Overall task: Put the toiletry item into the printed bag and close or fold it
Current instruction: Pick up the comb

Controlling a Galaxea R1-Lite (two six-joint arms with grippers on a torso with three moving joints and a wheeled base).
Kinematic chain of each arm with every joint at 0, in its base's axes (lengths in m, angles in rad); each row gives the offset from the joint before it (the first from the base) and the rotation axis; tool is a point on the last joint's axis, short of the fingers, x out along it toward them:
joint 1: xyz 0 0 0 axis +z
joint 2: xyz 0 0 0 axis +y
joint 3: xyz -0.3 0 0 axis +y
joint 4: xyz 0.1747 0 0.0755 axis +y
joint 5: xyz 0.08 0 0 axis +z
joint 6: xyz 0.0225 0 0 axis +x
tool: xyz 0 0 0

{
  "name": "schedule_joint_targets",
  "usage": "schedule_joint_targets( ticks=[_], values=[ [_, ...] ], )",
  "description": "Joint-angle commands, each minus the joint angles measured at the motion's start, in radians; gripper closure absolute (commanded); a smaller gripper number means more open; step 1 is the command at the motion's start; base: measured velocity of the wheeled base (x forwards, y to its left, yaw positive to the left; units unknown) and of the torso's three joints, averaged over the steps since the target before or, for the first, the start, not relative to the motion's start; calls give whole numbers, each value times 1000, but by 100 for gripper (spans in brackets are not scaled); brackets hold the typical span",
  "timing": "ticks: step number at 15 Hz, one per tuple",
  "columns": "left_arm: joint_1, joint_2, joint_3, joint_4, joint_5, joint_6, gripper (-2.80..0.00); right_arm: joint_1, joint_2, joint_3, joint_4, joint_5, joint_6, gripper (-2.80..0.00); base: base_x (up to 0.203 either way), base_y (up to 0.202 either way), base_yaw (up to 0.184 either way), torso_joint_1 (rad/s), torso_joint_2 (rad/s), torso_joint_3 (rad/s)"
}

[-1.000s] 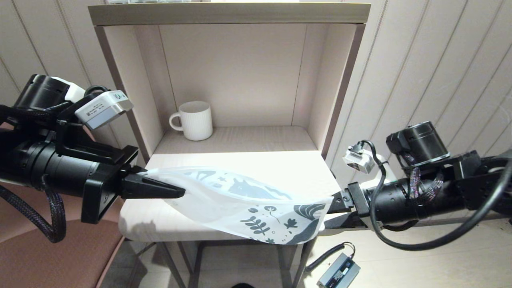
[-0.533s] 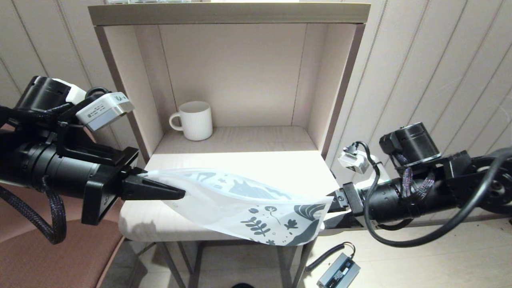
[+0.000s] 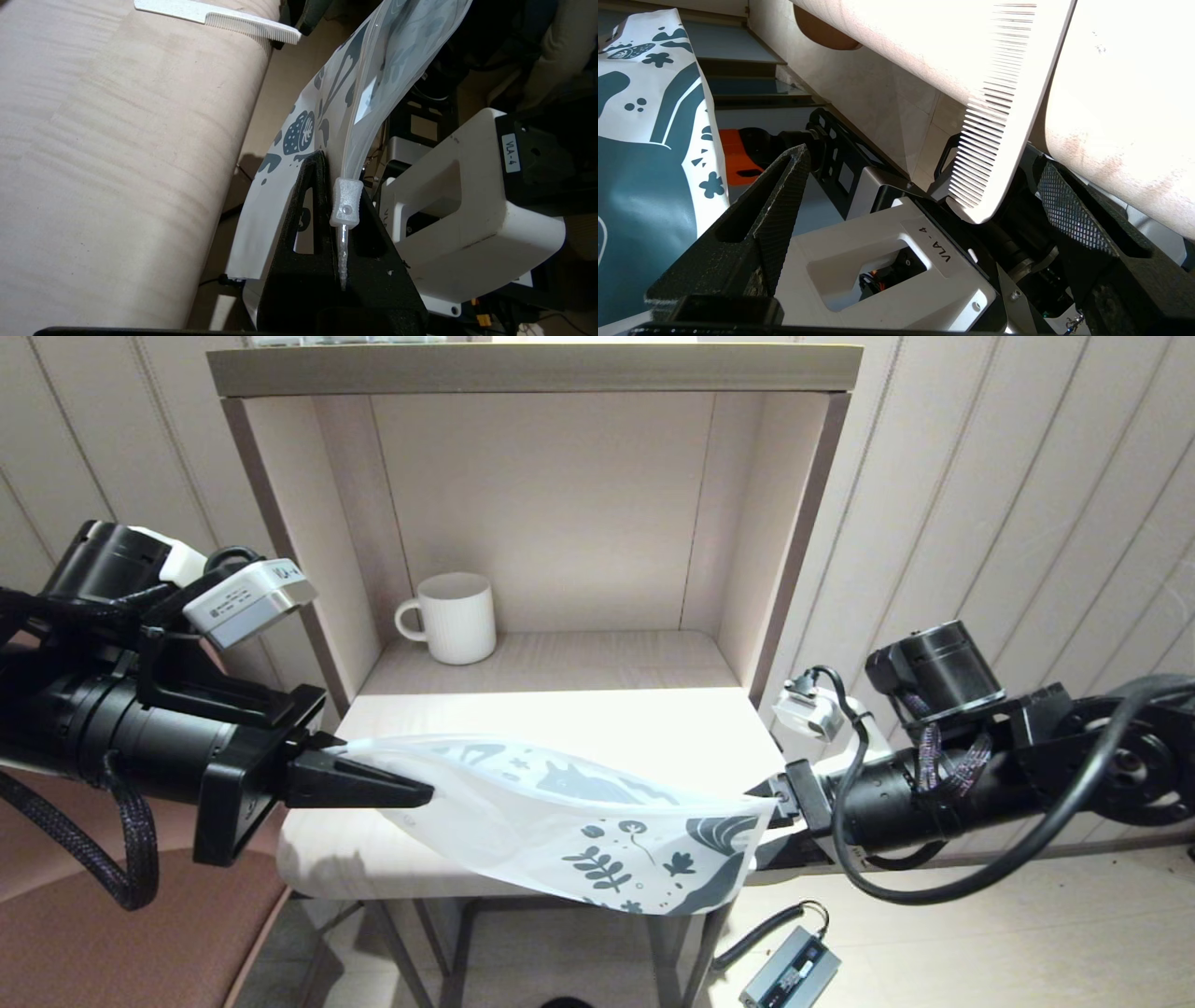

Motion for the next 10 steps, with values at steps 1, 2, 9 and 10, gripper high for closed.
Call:
schedule_joint_targets(
  ticks=[1, 2, 9, 10],
  values=[
    [0, 5, 1, 3, -6, 3, 0, -4, 7, -4, -7, 2, 1, -280, 0, 0, 0, 0, 0, 0],
    [0, 5, -1, 3, -6, 3, 0, -6, 7, -4, -13, 2, 1, -280, 0, 0, 0, 0, 0, 0],
    [0, 5, 1, 1, -6, 3, 0, -12, 24, 0, -21, 46, 0, -280, 0, 0, 0, 0, 0, 0],
    [0, 5, 1, 1, -6, 3, 0, -12, 31, -1, -21, 46, 0, -280, 0, 0, 0, 0, 0, 0]
  ],
)
